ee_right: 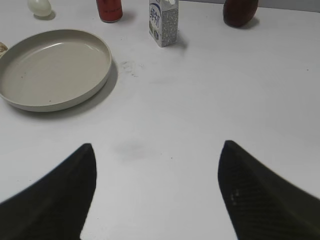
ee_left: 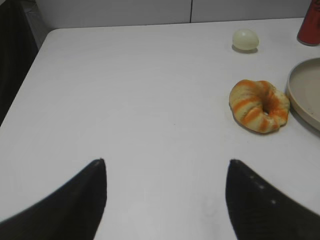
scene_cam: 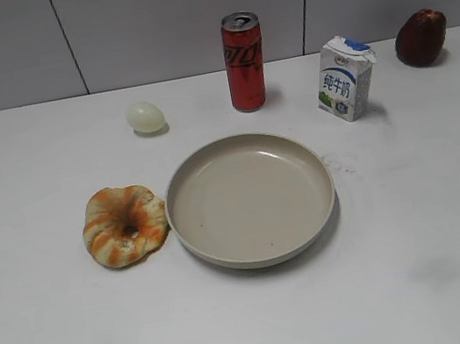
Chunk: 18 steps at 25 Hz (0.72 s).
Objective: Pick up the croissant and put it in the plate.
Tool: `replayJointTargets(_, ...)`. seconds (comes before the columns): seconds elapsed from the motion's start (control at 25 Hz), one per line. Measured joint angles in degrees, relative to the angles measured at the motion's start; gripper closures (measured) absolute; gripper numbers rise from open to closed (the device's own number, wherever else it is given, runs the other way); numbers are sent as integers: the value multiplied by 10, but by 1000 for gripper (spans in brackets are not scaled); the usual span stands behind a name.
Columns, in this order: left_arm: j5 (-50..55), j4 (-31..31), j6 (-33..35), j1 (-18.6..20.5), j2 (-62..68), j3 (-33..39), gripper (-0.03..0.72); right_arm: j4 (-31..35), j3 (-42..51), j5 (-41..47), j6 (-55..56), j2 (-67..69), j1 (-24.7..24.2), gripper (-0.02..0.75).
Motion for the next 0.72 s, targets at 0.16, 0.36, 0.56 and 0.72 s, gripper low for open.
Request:
replayJointTargets(0.16, 0, 0, 0, 0, 0, 0, 127, 0, 0, 0, 0, 0, 0, 167)
replayJointTargets(0.36, -4, -1, 0, 0, 6, -1, 139, 0, 0, 0, 0, 0, 0, 167)
replayJointTargets(0.56, -12, -7, 0, 0, 106, -6, 147, 0, 0, 0, 0, 0, 0, 167)
replayJointTargets(0.72, -64, -25, 17, 0, 221, -19, 147, 0, 0, 0, 0, 0, 0, 167)
